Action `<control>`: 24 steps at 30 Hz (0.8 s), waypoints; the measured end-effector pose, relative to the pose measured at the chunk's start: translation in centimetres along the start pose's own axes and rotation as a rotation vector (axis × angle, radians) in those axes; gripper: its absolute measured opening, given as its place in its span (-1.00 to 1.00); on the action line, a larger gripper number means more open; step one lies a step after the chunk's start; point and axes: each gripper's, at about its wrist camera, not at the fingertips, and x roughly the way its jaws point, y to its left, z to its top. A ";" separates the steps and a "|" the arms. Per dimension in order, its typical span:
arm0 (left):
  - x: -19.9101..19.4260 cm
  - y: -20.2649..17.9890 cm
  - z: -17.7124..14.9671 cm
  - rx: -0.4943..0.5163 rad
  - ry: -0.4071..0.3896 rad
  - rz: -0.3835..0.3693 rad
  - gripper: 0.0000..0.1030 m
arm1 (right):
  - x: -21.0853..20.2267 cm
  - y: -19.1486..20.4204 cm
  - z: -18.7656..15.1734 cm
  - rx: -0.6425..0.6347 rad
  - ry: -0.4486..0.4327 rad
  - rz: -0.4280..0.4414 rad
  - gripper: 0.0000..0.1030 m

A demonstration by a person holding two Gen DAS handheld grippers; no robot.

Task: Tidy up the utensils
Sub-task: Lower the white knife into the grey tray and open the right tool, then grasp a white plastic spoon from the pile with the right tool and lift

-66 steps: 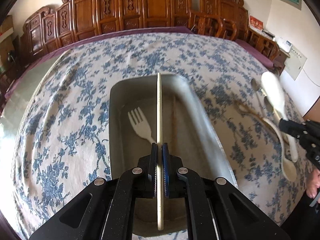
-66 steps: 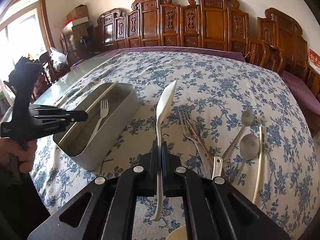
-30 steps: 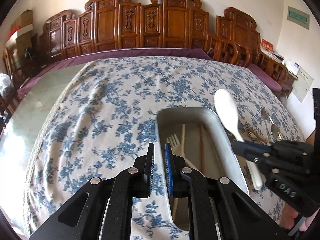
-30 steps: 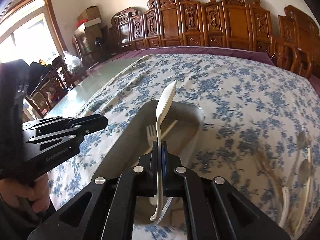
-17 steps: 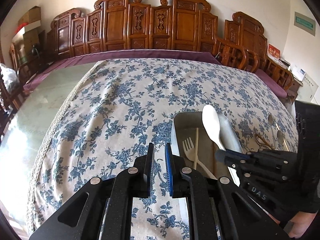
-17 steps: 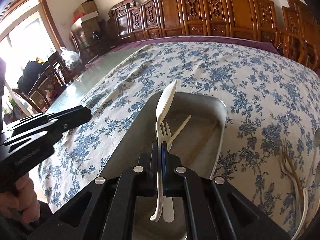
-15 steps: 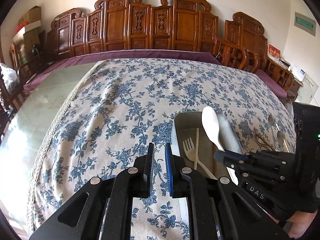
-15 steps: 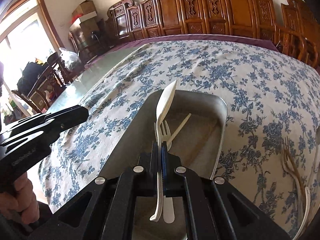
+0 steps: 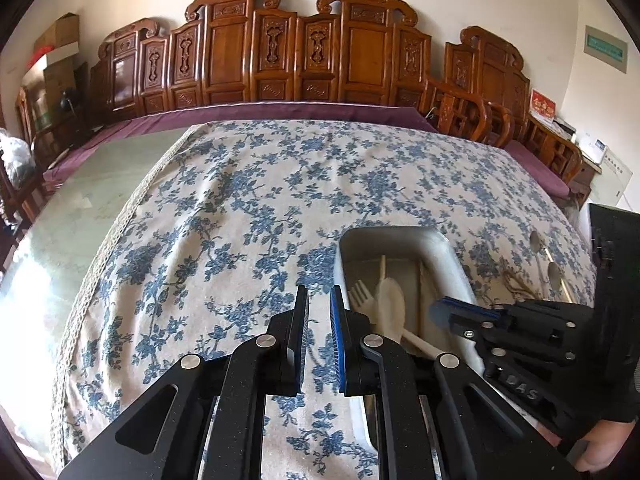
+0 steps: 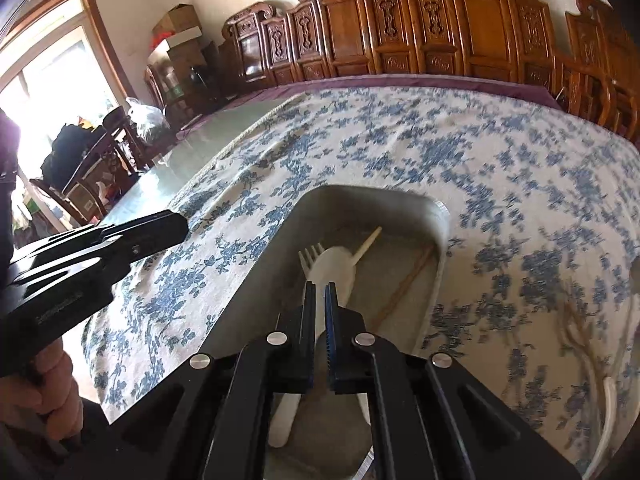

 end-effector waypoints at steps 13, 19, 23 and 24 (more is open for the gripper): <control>-0.9 -4.7 -0.4 0.057 -0.024 -0.075 -0.30 | -10.4 -7.4 -4.4 -0.026 -0.042 -0.222 -0.87; -1.2 -6.7 -0.7 0.072 -0.035 -0.100 0.00 | -12.3 -12.0 -7.1 0.013 -0.006 -0.326 -0.63; -1.2 -7.9 -1.1 0.082 -0.030 -0.110 0.00 | -11.8 -13.4 -8.6 0.046 0.026 -0.339 -0.62; -1.2 -8.5 -1.3 0.090 -0.029 -0.113 0.00 | -11.5 -13.6 -9.0 0.050 0.035 -0.342 -0.62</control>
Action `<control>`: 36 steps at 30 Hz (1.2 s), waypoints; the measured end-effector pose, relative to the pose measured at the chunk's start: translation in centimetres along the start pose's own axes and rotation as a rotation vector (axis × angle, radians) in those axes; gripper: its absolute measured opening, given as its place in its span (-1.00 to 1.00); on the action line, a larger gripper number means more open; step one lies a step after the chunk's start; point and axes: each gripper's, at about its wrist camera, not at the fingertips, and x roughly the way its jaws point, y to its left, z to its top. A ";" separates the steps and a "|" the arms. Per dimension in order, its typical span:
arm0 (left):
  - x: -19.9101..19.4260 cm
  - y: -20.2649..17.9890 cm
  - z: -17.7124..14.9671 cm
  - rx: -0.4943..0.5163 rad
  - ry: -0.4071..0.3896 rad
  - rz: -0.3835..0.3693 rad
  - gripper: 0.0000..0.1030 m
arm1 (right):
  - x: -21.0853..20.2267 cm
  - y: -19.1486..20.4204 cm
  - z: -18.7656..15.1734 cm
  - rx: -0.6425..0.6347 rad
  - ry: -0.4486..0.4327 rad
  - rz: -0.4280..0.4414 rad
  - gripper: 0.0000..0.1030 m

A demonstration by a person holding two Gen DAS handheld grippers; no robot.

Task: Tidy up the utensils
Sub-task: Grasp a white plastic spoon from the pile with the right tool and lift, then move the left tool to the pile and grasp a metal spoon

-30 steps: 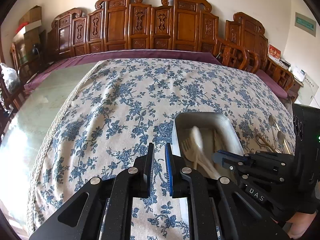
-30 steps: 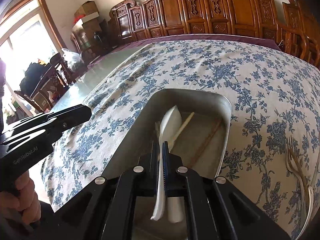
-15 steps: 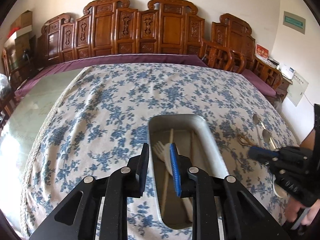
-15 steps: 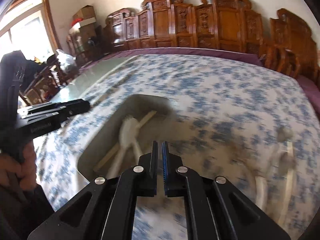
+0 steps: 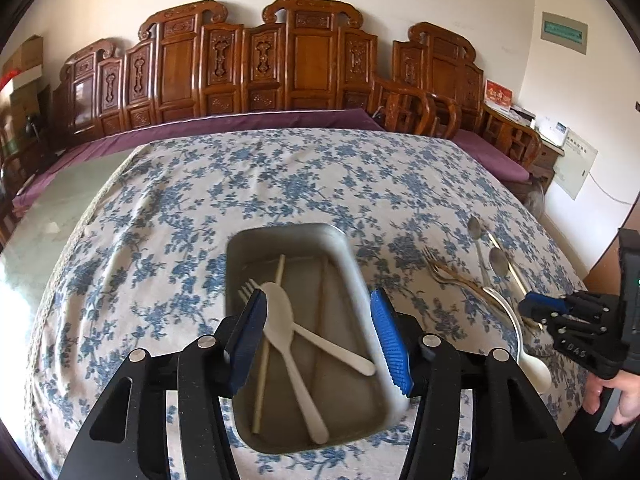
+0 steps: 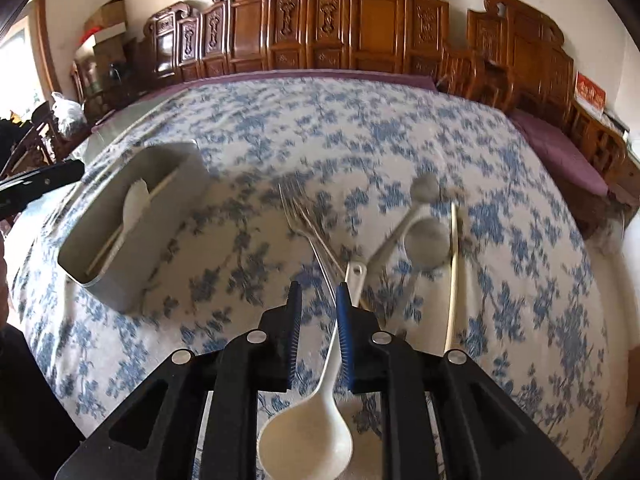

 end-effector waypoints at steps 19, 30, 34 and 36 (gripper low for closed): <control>0.2 -4.9 -1.7 0.100 0.016 -0.045 0.00 | 2.4 0.1 -2.8 -0.004 0.108 -0.063 -0.63; -0.2 -7.2 -1.9 0.121 0.014 -0.054 0.00 | -1.5 -1.9 -0.9 0.005 -0.005 -0.046 -0.80; 0.0 -8.6 -1.8 0.135 0.020 -0.055 0.00 | -2.4 -5.5 0.4 0.049 -0.044 -0.084 -0.80; 0.3 -9.4 -1.8 0.145 0.027 -0.049 0.00 | -2.3 -7.3 0.7 0.065 -0.056 -0.095 -0.80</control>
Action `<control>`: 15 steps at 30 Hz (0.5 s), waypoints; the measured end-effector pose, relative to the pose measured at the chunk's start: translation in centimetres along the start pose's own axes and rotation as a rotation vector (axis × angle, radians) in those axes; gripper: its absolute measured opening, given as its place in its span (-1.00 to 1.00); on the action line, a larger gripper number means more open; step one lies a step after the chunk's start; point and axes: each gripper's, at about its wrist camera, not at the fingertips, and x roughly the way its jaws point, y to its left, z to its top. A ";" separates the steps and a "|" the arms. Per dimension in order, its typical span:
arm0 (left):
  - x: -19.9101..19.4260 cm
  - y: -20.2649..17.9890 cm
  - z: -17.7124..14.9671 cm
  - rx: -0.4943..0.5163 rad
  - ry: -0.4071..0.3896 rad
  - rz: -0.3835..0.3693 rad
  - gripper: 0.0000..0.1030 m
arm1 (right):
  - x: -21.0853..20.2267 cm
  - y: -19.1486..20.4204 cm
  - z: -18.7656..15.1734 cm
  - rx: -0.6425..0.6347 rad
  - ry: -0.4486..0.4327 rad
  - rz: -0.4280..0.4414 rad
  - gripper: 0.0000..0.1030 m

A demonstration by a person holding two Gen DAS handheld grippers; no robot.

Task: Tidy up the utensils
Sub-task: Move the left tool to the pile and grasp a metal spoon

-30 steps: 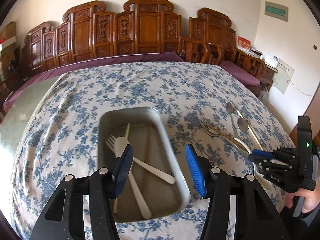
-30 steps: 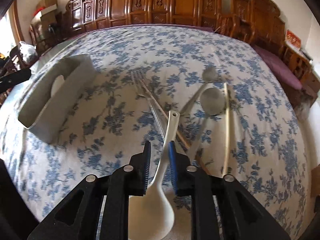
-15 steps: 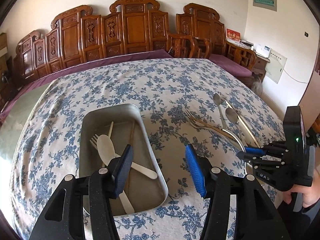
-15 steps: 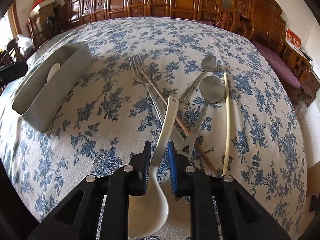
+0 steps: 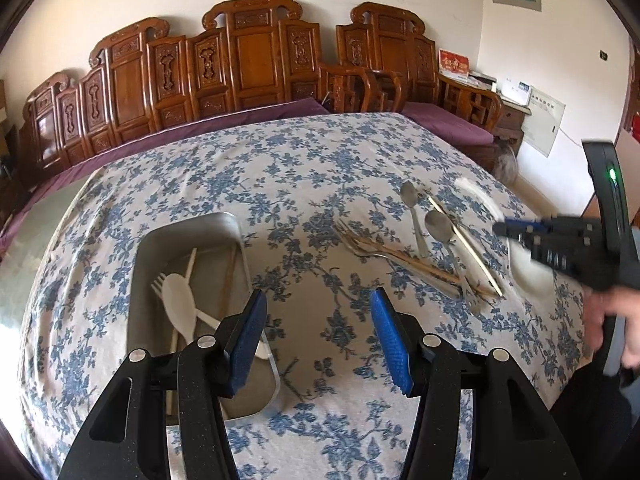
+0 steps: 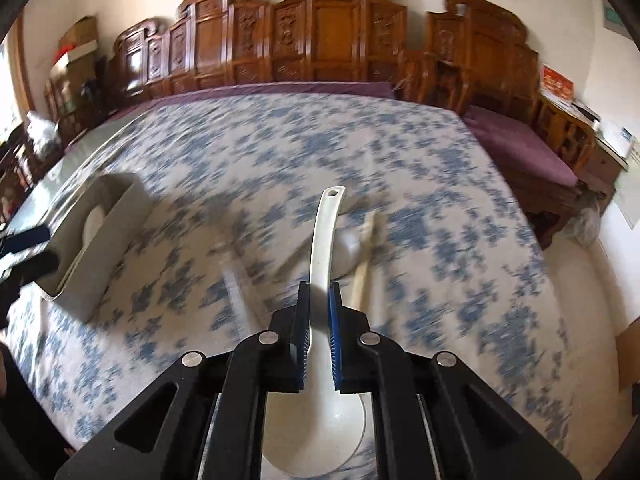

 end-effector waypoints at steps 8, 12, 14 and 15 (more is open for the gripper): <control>2.3 -3.9 0.2 0.050 0.054 -0.008 0.00 | 2.4 -6.1 0.1 0.059 0.008 -0.045 -0.80; 4.2 -6.0 0.7 0.044 0.081 -0.037 0.00 | 3.1 -8.3 -0.3 0.102 0.008 -0.045 -0.80; 5.1 -7.3 1.0 0.045 0.094 -0.055 0.00 | 3.4 -9.3 -0.6 0.139 0.017 -0.034 -0.80; 5.7 -8.2 1.2 0.054 0.101 -0.061 0.00 | 3.6 -9.7 -0.7 0.152 0.019 -0.029 -0.80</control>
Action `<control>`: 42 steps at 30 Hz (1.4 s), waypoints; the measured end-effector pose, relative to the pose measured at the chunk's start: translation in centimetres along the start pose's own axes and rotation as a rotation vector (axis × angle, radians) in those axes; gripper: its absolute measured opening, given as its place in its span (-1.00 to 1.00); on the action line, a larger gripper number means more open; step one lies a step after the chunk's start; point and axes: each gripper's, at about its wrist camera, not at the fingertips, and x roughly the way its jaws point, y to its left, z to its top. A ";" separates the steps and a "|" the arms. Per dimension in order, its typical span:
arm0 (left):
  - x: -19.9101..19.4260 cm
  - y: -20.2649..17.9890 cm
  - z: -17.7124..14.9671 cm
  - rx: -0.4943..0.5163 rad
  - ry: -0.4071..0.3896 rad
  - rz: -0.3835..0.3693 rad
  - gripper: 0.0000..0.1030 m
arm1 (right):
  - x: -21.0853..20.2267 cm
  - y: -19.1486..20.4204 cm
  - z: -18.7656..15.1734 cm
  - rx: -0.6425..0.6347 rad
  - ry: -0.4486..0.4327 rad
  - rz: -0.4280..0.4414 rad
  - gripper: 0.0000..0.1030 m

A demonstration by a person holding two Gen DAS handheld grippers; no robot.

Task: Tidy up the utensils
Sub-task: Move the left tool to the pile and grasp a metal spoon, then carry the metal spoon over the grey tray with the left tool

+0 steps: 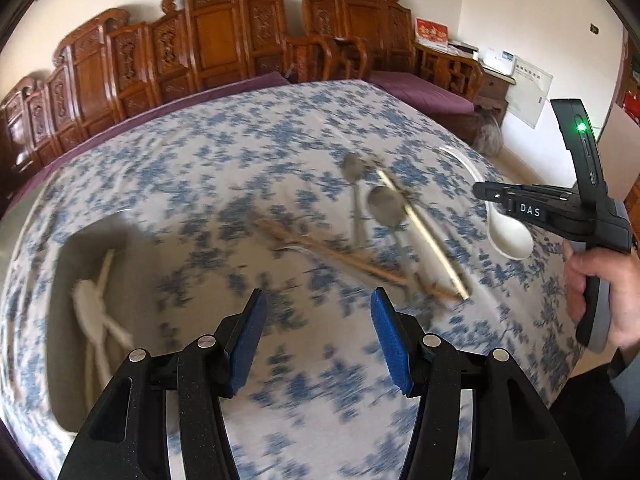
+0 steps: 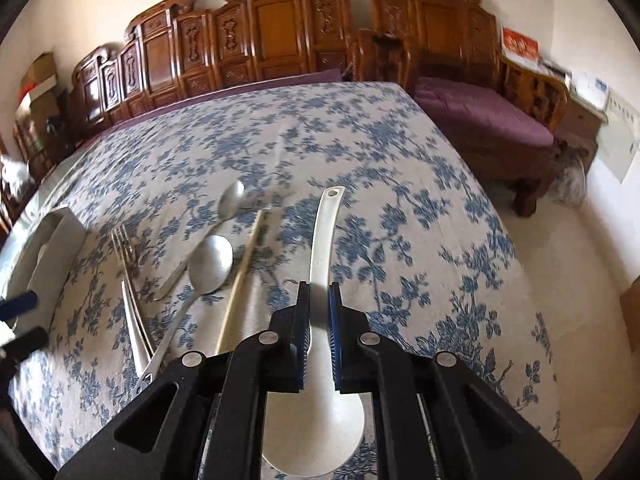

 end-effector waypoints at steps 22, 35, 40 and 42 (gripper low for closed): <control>9.5 -6.0 3.5 0.048 0.161 -0.056 -0.51 | 0.2 -0.7 0.5 0.097 -0.017 0.109 -0.80; 10.2 -6.5 3.9 0.068 0.179 -0.038 -0.89 | 0.3 -0.1 0.5 0.091 -0.016 0.124 -0.80; 8.5 -6.1 4.0 0.075 0.143 -0.039 -0.89 | 0.2 0.7 0.5 0.070 -0.019 0.126 -0.80; 7.8 -5.8 4.1 0.075 0.130 -0.041 -0.90 | 0.1 1.0 0.6 0.063 -0.020 0.127 -0.80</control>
